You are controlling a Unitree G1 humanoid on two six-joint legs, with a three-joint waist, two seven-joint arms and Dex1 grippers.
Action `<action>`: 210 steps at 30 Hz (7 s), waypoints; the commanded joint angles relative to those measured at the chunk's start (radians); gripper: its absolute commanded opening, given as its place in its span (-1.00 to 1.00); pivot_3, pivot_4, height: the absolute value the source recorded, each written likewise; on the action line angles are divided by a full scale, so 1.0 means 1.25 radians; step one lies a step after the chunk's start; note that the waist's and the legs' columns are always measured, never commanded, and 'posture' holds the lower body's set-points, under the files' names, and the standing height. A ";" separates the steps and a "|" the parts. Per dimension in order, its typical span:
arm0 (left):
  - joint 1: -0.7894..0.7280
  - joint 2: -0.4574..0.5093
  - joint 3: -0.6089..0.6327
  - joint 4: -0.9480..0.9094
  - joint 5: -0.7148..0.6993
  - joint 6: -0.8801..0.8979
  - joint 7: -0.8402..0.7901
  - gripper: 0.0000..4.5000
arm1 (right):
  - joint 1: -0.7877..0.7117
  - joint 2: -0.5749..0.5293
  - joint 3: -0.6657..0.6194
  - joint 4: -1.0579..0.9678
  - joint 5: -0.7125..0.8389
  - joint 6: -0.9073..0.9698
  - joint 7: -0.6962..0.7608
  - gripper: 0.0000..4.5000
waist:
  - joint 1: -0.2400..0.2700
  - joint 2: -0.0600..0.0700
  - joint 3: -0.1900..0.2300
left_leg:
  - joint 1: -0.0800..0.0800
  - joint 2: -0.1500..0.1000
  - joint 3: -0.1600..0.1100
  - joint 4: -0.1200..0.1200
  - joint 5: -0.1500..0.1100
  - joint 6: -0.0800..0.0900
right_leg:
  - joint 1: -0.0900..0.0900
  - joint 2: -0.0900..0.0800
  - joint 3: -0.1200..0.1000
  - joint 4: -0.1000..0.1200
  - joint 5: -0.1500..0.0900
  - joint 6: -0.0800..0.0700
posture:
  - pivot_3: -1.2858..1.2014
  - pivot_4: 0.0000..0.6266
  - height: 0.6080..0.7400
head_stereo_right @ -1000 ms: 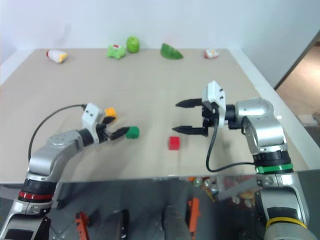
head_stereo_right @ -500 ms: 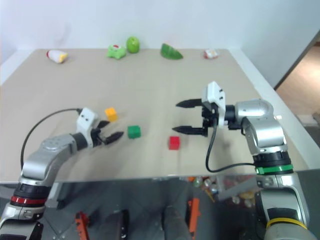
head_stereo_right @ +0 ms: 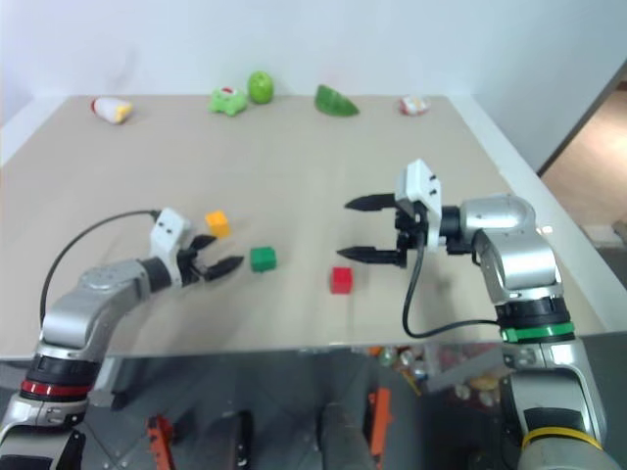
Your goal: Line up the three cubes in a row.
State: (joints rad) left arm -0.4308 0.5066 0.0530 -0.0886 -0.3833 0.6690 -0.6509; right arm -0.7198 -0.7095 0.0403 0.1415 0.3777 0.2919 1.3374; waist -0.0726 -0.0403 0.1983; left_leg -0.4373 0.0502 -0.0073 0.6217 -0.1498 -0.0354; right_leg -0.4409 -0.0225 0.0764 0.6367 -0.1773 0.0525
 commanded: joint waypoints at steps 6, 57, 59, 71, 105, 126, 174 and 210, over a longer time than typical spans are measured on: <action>-0.083 -0.017 0.028 -0.012 -0.054 0.028 0.003 0.88 | -0.012 -0.012 -0.021 -0.020 0.012 -0.003 -0.005 0.99 | 0.000 0.000 0.000 | 0.000 0.000 0.000 0.000 0.000 0.000 | 0.000 0.000 0.000 0.000 0.000 0.000 | 0.03 -0.52 0.90; 0.091 0.102 0.020 -0.037 0.009 0.000 -0.072 0.88 | -0.014 -0.030 -0.037 -0.033 0.037 0.021 -0.029 0.99 | -0.002 0.000 0.000 | 0.001 0.000 0.000 -0.001 0.000 0.000 | 0.000 0.000 0.000 0.000 0.000 0.000 | 0.03 -0.52 0.90; 0.125 0.142 0.033 -0.095 -0.018 -0.013 -0.125 0.88 | -0.018 -0.032 -0.038 -0.027 0.039 0.021 -0.025 0.99 | -0.003 0.000 0.000 | 0.000 0.000 0.001 -0.001 0.000 0.000 | -0.001 0.000 0.000 0.000 0.000 0.000 | 0.03 -0.52 0.90; 0.090 0.166 -0.003 -0.075 -0.022 -0.154 -0.250 0.88 | -0.038 -0.032 -0.041 -0.005 0.038 0.019 -0.015 0.99 | 0.001 0.000 0.000 | 0.000 0.000 0.001 -0.001 0.000 0.000 | -0.001 -0.001 0.000 -0.001 -0.001 -0.001 | 0.03 -0.52 0.90; -0.129 0.005 -0.106 0.311 0.093 -0.302 -0.293 0.88 | 0.067 -0.050 -0.061 -0.236 0.164 0.180 -0.061 0.99 | 0.002 0.000 0.000 | -0.001 0.000 0.001 -0.001 0.000 0.000 | -0.001 0.000 0.000 -0.001 -0.001 0.000 | 0.03 -0.52 0.90; -0.156 0.003 -0.237 0.256 0.169 -0.427 -0.455 -0.41 | 0.105 -0.116 -0.076 -0.135 0.116 0.139 -0.033 1.00 | 0.008 -0.001 0.000 | -0.001 0.000 0.001 0.000 0.000 0.000 | 0.000 0.000 0.000 -0.001 -0.001 0.000 | 0.03 -0.52 0.90; 0.138 0.199 0.090 -0.006 -0.004 -0.177 -0.368 0.50 | 0.068 -0.058 -0.044 -0.189 0.141 0.149 -0.043 1.00 | 0.015 0.000 0.000 | 0.000 0.000 0.002 0.000 -0.001 0.000 | -0.001 -0.001 0.002 0.000 -0.001 0.000 | 0.03 -0.52 0.90; -0.334 -0.033 -0.006 0.757 0.168 -0.449 -0.165 0.50 | 0.032 0.071 -0.005 -0.186 0.077 0.126 -0.176 1.00 | 0.023 -0.002 -0.001 | -0.001 0.001 0.001 0.002 0.000 0.000 | 0.000 0.000 -0.001 0.000 0.001 0.000 | 0.03 -0.52 0.90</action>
State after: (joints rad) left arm -0.8183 0.4704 0.0428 0.8437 -0.1770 0.1389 -0.8485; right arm -0.6743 -0.6070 0.0728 -0.0565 0.4571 0.4534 1.1242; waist -0.0440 -0.0425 0.1969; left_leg -0.4389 0.0514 -0.0061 0.6243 -0.1495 -0.0350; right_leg -0.4406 -0.0225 0.0754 0.6363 -0.1760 0.0530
